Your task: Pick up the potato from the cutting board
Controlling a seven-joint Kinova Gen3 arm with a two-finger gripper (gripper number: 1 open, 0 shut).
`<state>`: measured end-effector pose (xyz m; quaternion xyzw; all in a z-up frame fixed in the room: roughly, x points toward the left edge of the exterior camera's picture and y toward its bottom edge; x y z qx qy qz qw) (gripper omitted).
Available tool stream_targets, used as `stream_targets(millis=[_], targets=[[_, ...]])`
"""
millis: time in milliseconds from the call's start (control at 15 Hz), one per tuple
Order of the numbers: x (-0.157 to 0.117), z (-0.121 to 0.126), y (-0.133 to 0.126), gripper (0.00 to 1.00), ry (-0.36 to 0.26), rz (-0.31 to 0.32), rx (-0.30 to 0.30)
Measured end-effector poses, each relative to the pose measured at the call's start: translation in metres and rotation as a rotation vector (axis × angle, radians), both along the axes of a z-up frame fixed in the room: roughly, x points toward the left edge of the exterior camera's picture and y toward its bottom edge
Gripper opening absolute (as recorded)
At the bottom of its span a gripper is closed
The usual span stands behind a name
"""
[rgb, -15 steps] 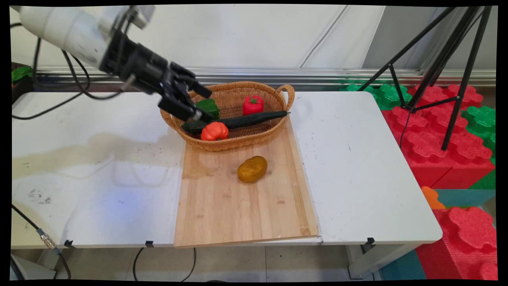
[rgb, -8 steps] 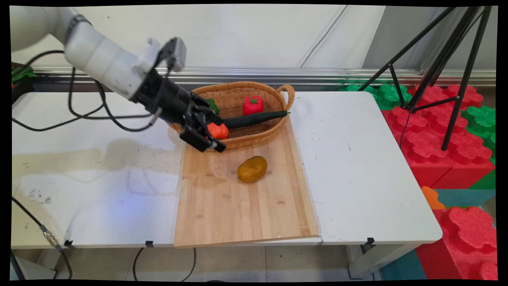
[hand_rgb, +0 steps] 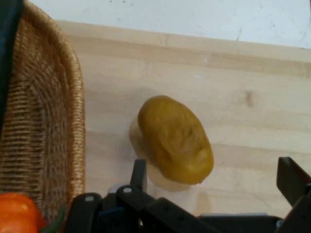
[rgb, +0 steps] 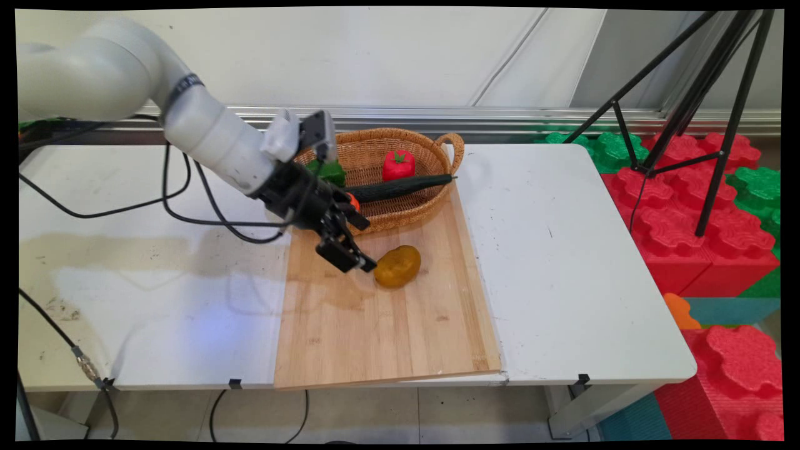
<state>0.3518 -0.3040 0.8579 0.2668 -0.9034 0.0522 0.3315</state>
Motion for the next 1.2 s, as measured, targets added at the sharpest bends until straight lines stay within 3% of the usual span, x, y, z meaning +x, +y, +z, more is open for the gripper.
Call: stream_targets(millis=[600, 1200], targets=[[-0.034, -0.04, -0.011, 1.0, -0.045, 0.054, 0.041], [-0.06, -0.065, -0.021, 1.0, -0.062, 0.126, 0.036]])
